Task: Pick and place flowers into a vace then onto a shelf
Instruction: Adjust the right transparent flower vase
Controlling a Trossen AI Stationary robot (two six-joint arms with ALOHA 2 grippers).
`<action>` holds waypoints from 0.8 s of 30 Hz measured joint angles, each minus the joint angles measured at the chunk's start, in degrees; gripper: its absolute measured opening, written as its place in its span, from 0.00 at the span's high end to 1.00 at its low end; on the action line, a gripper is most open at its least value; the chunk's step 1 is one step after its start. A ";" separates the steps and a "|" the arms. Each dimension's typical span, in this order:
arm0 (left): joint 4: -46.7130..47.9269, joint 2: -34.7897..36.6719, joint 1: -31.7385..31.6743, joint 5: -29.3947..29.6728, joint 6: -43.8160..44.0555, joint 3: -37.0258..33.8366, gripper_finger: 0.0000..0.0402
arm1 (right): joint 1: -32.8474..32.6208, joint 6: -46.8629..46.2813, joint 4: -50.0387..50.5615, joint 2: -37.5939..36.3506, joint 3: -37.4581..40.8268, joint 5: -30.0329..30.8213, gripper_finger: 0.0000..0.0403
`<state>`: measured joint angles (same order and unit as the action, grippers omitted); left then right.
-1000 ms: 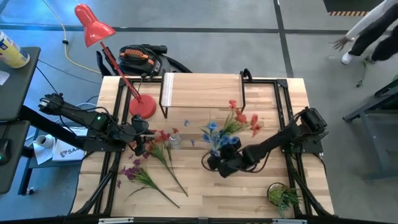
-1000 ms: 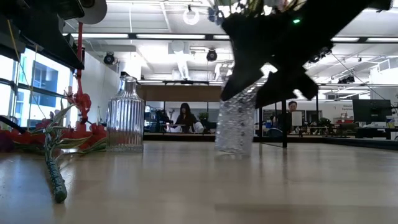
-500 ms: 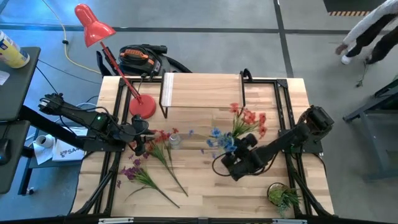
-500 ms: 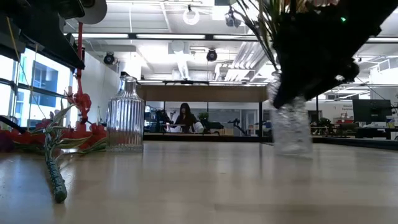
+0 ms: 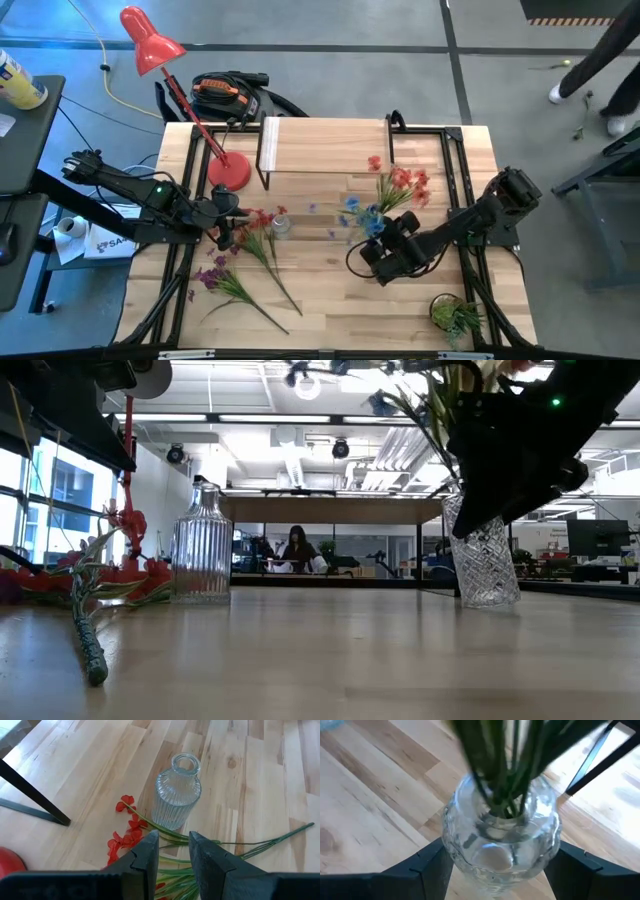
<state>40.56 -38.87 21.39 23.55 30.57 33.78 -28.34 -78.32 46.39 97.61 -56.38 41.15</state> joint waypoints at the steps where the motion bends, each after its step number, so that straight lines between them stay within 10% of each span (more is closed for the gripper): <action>1: 0.00 0.00 0.00 0.00 0.07 0.00 0.65 | -0.01 -0.17 -0.36 -0.02 0.41 -0.27 0.35; 24: 0.02 0.00 0.02 0.02 1.31 0.00 0.65 | -0.28 4.04 8.33 -1.63 -0.64 -7.12 0.34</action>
<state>40.58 -38.87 21.41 23.57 31.88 33.78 -28.62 -74.29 54.72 95.98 -57.01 34.03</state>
